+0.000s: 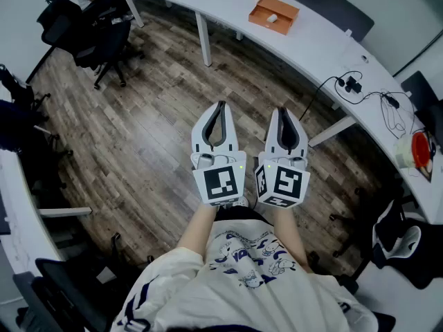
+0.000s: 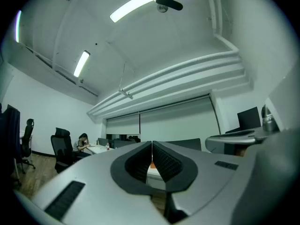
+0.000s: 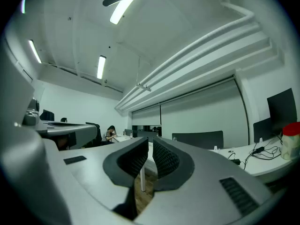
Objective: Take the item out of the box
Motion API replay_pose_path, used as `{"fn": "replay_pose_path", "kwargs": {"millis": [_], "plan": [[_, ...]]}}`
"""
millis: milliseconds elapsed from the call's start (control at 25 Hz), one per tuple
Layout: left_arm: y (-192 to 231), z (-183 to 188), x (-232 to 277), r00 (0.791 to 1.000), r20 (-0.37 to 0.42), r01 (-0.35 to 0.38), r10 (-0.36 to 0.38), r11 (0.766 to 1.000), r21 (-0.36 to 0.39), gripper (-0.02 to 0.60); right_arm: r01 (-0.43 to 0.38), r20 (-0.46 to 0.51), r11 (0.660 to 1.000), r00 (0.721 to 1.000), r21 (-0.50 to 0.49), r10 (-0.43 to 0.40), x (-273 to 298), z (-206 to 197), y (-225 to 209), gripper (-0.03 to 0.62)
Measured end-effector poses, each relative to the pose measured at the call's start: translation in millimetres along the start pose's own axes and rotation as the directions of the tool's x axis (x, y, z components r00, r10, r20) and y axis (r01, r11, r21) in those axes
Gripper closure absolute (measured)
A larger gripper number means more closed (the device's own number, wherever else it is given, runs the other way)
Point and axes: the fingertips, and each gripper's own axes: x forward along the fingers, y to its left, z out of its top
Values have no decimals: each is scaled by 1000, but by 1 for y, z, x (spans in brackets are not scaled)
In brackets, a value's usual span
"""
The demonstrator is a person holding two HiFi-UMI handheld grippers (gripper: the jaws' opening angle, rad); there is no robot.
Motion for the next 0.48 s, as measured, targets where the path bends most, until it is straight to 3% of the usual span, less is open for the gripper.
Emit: {"fn": "replay_pose_path", "kwargs": {"millis": [480], "plan": [[-8,0,-2,1000,-11,3,-3,1000,-4,563,0,-2,1000,1000,0,0,-5,0,-7,542]]}}
